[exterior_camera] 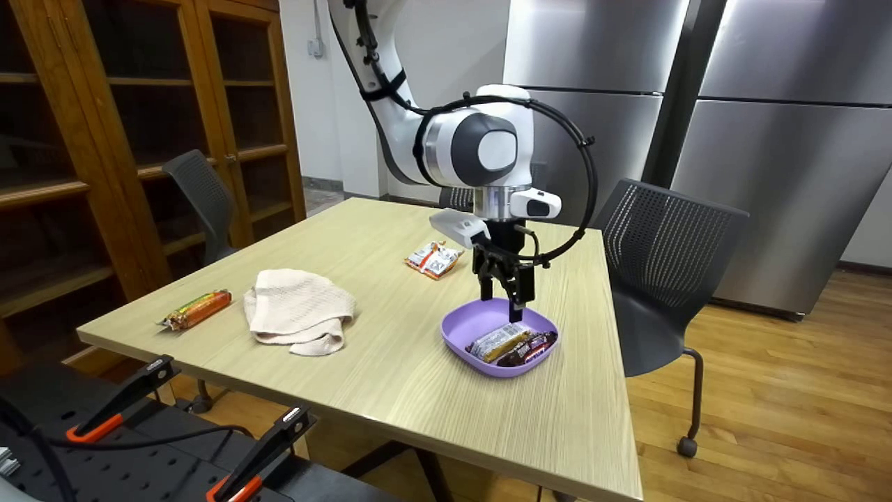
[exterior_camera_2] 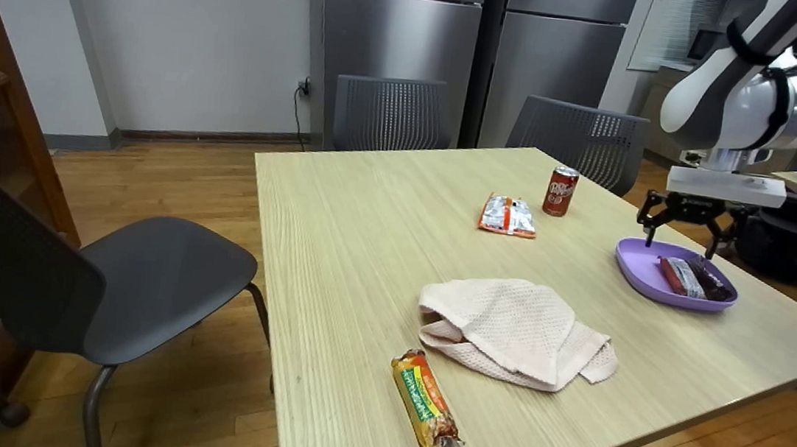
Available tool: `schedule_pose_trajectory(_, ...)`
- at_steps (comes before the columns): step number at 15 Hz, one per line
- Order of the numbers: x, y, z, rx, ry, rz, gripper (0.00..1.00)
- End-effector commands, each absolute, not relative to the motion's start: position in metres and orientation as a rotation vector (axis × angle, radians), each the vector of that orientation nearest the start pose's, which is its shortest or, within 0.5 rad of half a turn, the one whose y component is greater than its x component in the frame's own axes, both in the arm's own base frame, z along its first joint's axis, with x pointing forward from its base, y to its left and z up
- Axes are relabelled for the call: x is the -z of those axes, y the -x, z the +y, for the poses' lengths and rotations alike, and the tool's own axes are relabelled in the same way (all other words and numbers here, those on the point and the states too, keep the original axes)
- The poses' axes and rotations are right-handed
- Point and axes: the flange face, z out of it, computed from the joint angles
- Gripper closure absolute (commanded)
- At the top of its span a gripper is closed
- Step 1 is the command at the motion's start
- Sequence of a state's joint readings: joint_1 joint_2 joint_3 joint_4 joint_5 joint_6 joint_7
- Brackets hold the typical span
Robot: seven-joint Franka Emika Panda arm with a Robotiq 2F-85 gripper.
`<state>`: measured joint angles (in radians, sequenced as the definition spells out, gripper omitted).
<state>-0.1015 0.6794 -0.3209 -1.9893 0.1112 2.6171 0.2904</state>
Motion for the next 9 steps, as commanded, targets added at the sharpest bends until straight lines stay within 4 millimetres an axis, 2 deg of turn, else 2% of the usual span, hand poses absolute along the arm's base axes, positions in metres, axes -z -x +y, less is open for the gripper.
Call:
schedule_pose_trajectory(1,-0.153,-0.551,-0.223,-0.012,3.073,1.158,0.00)
schedule_pose_trajectory(3,-0.159,-0.557,-0.209,0.002,3.082,1.117,0.00)
schedule_pose_trajectory(9,-0.173,-0.575,-0.140,0.025,3.084,0.936,0.00)
